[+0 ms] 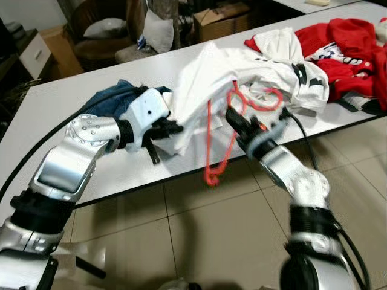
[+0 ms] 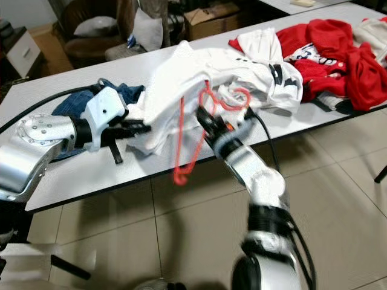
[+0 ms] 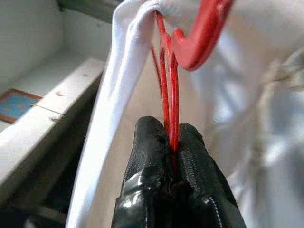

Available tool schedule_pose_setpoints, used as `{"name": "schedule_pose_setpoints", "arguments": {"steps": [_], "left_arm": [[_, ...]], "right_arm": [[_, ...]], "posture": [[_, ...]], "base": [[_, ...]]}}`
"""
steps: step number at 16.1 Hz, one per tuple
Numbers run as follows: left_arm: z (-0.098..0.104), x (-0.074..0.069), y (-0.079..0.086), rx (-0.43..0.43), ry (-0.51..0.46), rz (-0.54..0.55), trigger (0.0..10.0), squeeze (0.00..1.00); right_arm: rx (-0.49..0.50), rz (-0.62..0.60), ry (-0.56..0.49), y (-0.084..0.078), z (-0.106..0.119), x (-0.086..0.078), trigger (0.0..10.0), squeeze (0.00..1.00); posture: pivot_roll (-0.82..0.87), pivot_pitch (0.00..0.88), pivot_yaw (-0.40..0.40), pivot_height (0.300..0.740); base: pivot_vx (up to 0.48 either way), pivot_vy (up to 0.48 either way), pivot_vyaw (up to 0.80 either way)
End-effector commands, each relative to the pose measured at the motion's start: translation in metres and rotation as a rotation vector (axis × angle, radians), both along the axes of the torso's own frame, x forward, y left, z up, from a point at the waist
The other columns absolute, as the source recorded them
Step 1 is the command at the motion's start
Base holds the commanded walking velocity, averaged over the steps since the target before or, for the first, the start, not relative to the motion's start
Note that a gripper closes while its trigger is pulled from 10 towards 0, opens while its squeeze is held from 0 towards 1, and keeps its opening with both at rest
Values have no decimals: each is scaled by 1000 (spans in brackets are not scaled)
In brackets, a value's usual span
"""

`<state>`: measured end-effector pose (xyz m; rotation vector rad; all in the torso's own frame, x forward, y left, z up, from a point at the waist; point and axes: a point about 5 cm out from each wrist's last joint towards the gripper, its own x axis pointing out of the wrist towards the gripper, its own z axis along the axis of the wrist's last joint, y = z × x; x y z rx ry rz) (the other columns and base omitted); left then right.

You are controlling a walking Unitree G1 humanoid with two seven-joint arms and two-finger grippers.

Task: Hang hanger

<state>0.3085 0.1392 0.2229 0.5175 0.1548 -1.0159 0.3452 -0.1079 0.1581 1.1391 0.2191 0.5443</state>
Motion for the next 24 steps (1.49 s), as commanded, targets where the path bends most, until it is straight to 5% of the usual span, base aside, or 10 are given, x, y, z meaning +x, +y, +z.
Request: {"name": "schedule_pose_setpoints", "arguments": {"steps": [1,3,8,13,16,21,23,24], "left_arm": [[-5,-5,4,18,51,-19,0,0],[-13,-8,6,69,74,-30,0,0],[-15,-26,7,62,192,-132,0,0],[-6,-46,-14,-66,309,-305,0,0],[-16,-49,-17,-28,351,-308,0,0],[9,-34,-42,-276,287,-285,0,0],[37,-13,-53,-521,196,-193,0,0],[45,-9,-56,-588,176,-179,0,0]], "right_arm": [[59,-21,-2,2,7,5,10000,0],[148,-11,5,10,16,12,10000,0],[77,-63,-1,18,19,26,10000,0],[22,-89,-3,22,15,30,10000,0],[127,-79,-2,23,21,31,10000,0],[29,-67,-39,32,16,29,10000,0],[-84,-54,-50,40,10,21,10000,0],[-59,-30,-50,41,10,17,10000,0]], "posture": [[6,0,178,740],[7,0,172,740],[7,0,163,740],[3,0,159,740],[2,0,162,740],[-2,0,162,740],[-7,0,161,740],[-11,0,161,740]], "base": [[0,0,0],[0,0,0],[0,0,0],[0,0,0],[0,0,0],[0,0,0],[0,0,0],[0,0,0]]}}
